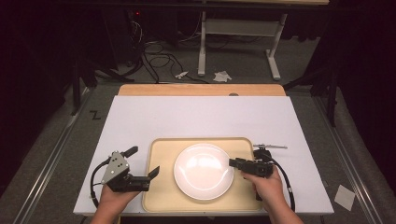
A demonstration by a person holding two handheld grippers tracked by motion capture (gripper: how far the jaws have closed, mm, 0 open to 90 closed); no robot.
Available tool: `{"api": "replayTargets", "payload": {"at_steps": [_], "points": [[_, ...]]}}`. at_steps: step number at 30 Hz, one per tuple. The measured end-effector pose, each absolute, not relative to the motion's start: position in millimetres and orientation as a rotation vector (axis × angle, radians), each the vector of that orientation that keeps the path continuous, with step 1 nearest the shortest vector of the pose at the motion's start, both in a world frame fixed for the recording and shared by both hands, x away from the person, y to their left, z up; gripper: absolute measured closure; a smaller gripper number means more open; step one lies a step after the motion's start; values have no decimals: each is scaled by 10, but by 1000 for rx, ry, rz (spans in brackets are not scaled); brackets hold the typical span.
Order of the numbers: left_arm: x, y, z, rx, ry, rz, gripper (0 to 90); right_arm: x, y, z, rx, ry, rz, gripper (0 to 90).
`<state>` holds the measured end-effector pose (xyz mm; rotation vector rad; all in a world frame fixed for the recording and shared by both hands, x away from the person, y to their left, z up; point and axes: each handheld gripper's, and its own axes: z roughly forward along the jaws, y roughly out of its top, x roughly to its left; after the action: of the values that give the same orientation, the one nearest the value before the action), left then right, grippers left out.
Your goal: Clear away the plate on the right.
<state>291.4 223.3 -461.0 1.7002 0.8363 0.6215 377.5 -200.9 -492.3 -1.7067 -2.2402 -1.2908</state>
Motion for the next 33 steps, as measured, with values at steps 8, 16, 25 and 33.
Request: {"api": "replayTargets", "payload": {"at_steps": [8, 16, 25, 33], "points": [[2914, 2228, -4612, 1700, 838, 616, 6, 3728, -1994, -4829, -1629, -2411, -1407, 576], [2920, 2227, -4621, 1709, 841, 613, 6, 3719, -2127, -4605, -1614, -2523, -1476, 273], [2936, 2218, -4637, 1719, 852, 611, 6, 3627, -2504, -4363, -1630, -2607, -1576, 5], [2945, 2149, -4664, 1753, 854, 598, 5, 3358, -2908, -4449, -1714, -2687, -1707, 5]]}}
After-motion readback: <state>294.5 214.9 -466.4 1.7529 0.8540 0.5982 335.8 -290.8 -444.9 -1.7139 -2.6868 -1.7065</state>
